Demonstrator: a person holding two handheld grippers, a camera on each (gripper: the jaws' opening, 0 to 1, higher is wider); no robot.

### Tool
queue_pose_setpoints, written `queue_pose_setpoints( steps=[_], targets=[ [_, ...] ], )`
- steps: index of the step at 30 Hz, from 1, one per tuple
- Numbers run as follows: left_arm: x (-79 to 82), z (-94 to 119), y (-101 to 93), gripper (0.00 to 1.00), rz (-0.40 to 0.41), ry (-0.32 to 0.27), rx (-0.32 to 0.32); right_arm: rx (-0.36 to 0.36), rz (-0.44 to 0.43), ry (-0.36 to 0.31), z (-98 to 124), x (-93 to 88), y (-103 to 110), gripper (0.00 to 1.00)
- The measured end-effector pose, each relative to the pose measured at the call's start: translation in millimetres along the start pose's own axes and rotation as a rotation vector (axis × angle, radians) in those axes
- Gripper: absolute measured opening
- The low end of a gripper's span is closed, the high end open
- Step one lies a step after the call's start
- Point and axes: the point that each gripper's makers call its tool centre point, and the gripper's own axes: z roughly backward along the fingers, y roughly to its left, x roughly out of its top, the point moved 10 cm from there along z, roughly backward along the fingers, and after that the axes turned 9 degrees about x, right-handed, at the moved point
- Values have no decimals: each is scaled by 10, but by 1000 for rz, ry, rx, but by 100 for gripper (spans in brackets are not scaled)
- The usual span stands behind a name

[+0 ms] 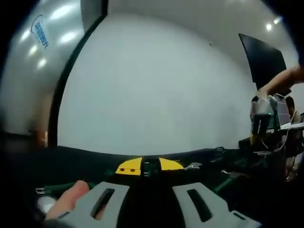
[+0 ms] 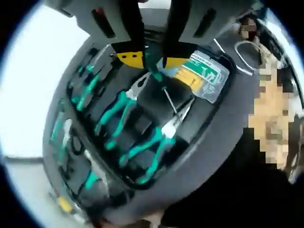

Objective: Pick up the tools and put them into their designated positions in the toolbox.

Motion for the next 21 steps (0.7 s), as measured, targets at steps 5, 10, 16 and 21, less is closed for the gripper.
queue_pose_setpoints(
  steps=[5, 10, 16, 21],
  targets=[
    [-6, -6, -5, 13, 0, 1, -8, 65, 27, -32, -108, -29, -105, 12],
    [-20, -6, -29, 13, -16, 10, -11, 184, -244, -111, -81, -64, -223, 5],
    [-42, -11, -51, 13, -47, 24, -9, 58, -461, -261, 241, -275, -690, 4],
    [-64, -19, -70, 13, -78, 38, -12, -80, -541, -274, 397, -506, -1157, 4]
  ],
)
